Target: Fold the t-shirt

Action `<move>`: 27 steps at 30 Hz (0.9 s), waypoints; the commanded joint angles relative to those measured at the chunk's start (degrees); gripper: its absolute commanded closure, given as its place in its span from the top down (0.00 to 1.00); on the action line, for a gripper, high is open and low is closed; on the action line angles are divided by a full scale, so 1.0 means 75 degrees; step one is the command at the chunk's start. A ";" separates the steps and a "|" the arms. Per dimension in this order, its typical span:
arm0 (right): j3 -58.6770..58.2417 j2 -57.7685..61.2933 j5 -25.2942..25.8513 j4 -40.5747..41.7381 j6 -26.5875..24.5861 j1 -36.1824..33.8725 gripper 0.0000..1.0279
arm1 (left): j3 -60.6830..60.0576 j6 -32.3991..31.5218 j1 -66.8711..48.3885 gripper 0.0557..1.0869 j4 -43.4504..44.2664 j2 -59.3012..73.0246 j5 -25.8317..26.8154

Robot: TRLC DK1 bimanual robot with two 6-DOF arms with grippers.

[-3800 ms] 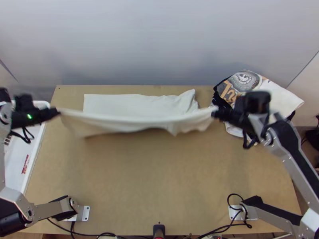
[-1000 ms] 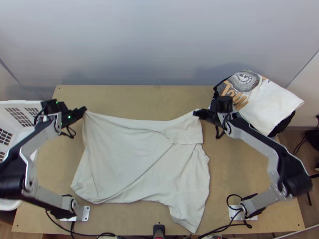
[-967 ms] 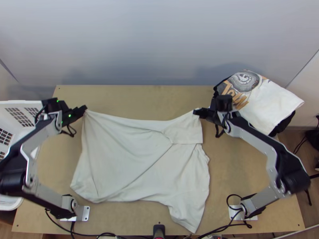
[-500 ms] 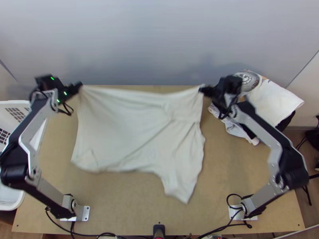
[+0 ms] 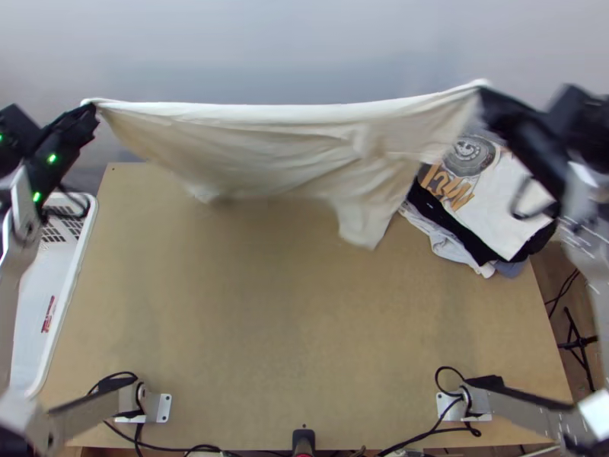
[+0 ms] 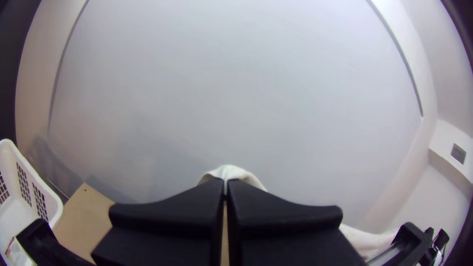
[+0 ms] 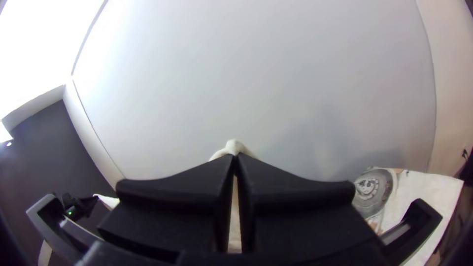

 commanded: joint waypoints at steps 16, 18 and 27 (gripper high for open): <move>0.0906 -0.3069 -0.0914 -0.3195 -0.0772 -0.0608 0.03 | 0.0735 -0.0284 -0.1798 0.03 -0.3258 -0.3516 -0.0619; 0.1164 -0.2940 -0.0949 -0.3195 -0.0772 -0.0502 0.03 | 0.1075 -0.0319 -0.1739 0.03 -0.3422 -0.3516 -0.0619; 0.1820 -0.3093 -0.1230 -0.3171 -0.0713 0.0634 0.03 | 0.1673 -0.0096 -0.1481 0.03 -0.3457 -0.3821 -0.0631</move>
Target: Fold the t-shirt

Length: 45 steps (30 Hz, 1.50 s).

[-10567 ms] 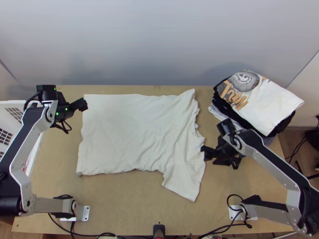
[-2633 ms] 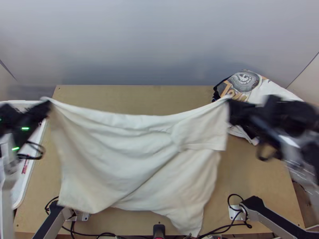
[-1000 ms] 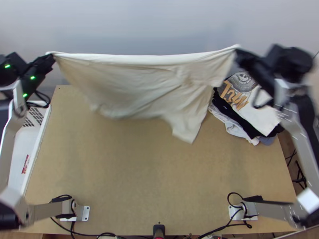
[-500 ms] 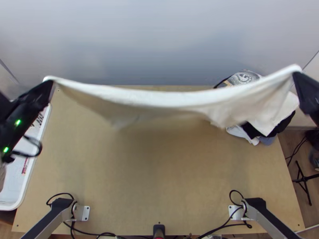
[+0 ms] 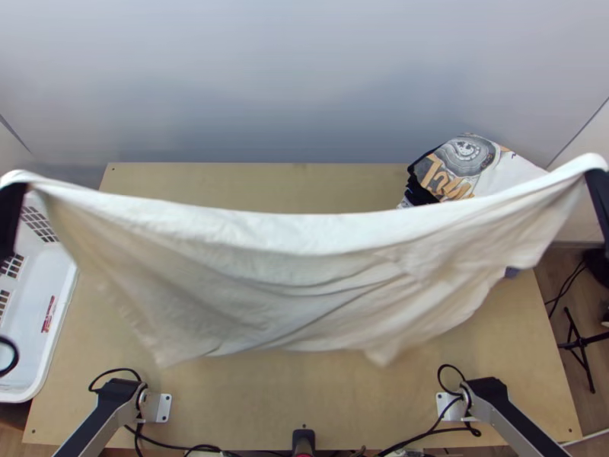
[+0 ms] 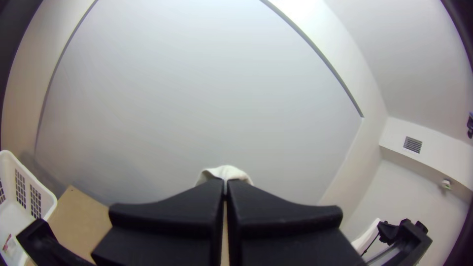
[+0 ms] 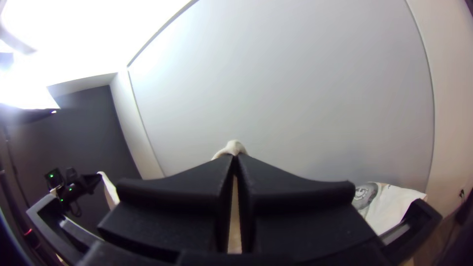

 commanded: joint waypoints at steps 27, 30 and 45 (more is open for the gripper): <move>0.2291 -0.0969 -0.0138 -0.1626 0.0293 0.0763 0.03 | 0.1052 0.0260 0.0309 0.03 -0.1005 -0.1144 0.0013; 0.1881 -0.0735 -0.0126 -0.1626 0.0293 0.0892 0.03 | 0.0537 0.0154 0.0321 0.03 -0.1005 -0.1051 0.0048; -0.7213 -0.0360 -0.0513 0.3272 0.0387 0.0787 0.03 | -0.7291 0.0189 -0.0113 0.03 0.2944 0.0496 0.0564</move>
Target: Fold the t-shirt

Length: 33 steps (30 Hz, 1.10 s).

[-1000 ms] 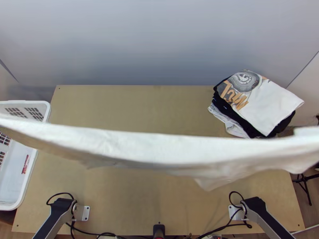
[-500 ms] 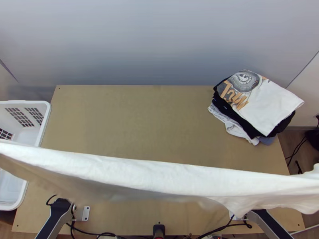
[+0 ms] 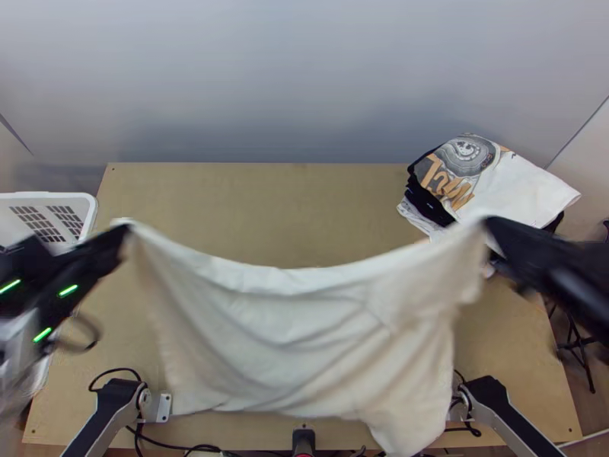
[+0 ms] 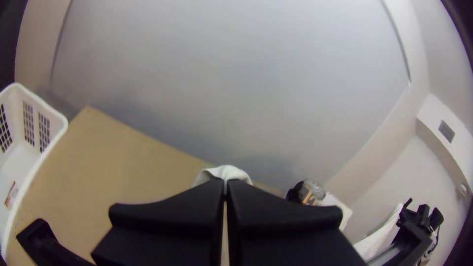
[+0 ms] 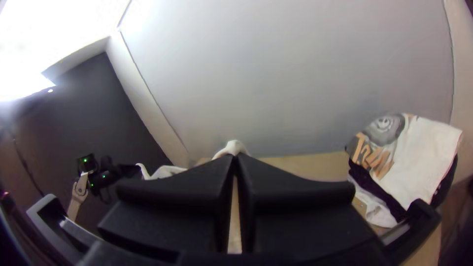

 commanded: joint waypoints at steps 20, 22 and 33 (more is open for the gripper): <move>-0.2680 0.6813 -0.0057 0.5236 0.0576 -0.0787 0.03 | -0.1289 0.1212 0.1727 0.04 0.5412 0.7588 0.0232; -0.2399 0.7129 0.0330 0.5236 0.0587 -0.0869 0.03 | -0.1066 0.1259 0.1903 0.03 0.5448 0.7870 0.0232; -0.0747 0.8746 0.1408 0.5119 0.0447 -0.1068 0.03 | -0.0011 0.1587 0.2137 0.04 0.5471 0.9194 0.0232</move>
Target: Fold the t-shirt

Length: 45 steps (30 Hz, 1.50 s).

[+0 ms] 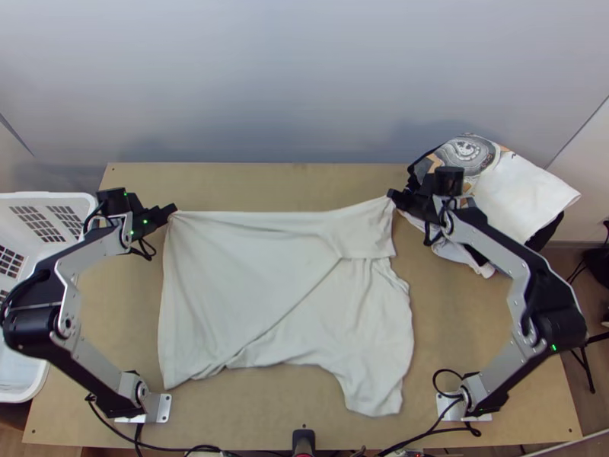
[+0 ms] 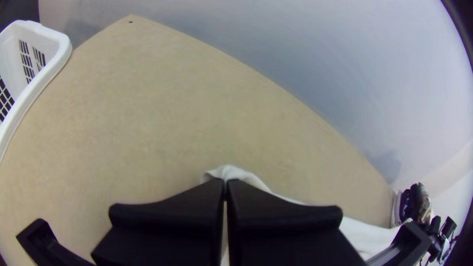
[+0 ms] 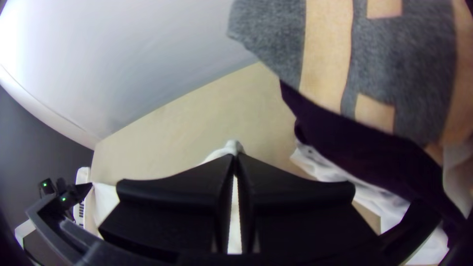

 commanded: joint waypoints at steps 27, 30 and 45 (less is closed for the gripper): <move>0.2860 0.1677 0.1102 -0.1513 0.0136 0.0010 0.03 | 0.3056 0.0054 -0.0202 0.04 -0.2035 0.1381 -0.0124; 0.2813 0.1419 0.1102 -0.2263 0.0136 0.0034 0.03 | 0.2681 0.0171 -0.0120 0.04 -0.2211 0.0959 -0.0065; 0.0774 -0.0503 0.1102 -0.2895 0.0335 -0.0025 0.03 | 0.1321 0.0464 0.0150 0.04 -0.2375 -0.0307 0.0321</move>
